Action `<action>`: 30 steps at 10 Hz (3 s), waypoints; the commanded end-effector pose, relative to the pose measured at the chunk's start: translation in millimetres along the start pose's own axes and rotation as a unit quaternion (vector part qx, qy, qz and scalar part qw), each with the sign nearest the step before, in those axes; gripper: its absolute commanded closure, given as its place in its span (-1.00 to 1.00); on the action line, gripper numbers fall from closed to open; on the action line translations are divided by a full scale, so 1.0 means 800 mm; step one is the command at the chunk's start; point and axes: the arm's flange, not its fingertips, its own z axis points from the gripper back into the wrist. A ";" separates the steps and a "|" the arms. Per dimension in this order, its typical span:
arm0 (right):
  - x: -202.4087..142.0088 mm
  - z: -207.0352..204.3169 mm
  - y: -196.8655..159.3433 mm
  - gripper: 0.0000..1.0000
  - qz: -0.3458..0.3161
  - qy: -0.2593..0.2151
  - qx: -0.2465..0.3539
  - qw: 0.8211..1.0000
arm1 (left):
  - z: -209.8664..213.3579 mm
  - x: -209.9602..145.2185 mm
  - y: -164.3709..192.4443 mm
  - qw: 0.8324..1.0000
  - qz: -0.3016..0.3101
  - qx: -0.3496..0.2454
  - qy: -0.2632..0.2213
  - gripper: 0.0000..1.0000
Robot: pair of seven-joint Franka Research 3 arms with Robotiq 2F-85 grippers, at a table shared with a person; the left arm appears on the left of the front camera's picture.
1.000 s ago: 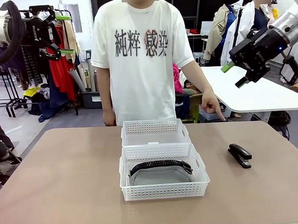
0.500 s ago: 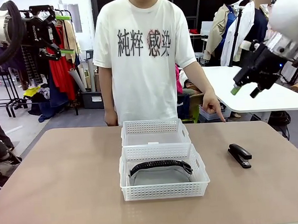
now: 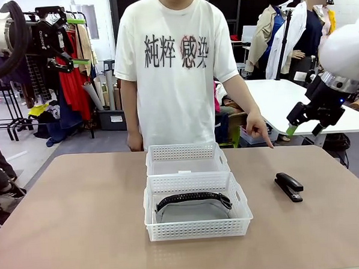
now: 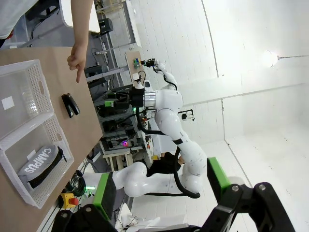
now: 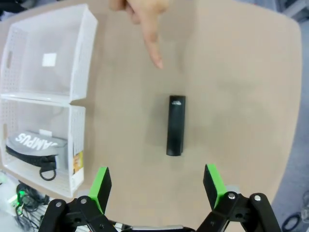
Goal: Distribute items into two baskets.
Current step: Pick up the Stapler that the person points to.
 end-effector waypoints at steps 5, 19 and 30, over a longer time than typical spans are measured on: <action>0.007 0.010 0.003 -1.00 0.007 -0.010 0.010 1.000 | 0.001 -0.001 -0.001 1.000 0.000 0.000 0.000 -1.00; -0.048 -0.163 0.013 -1.00 -0.007 0.055 -0.159 0.986 | 0.001 -0.001 -0.001 1.000 0.000 0.000 0.000 -1.00; -0.021 -0.218 0.027 0.54 -0.025 0.106 -0.152 0.982 | 0.001 -0.001 -0.001 1.000 0.000 0.000 0.000 -1.00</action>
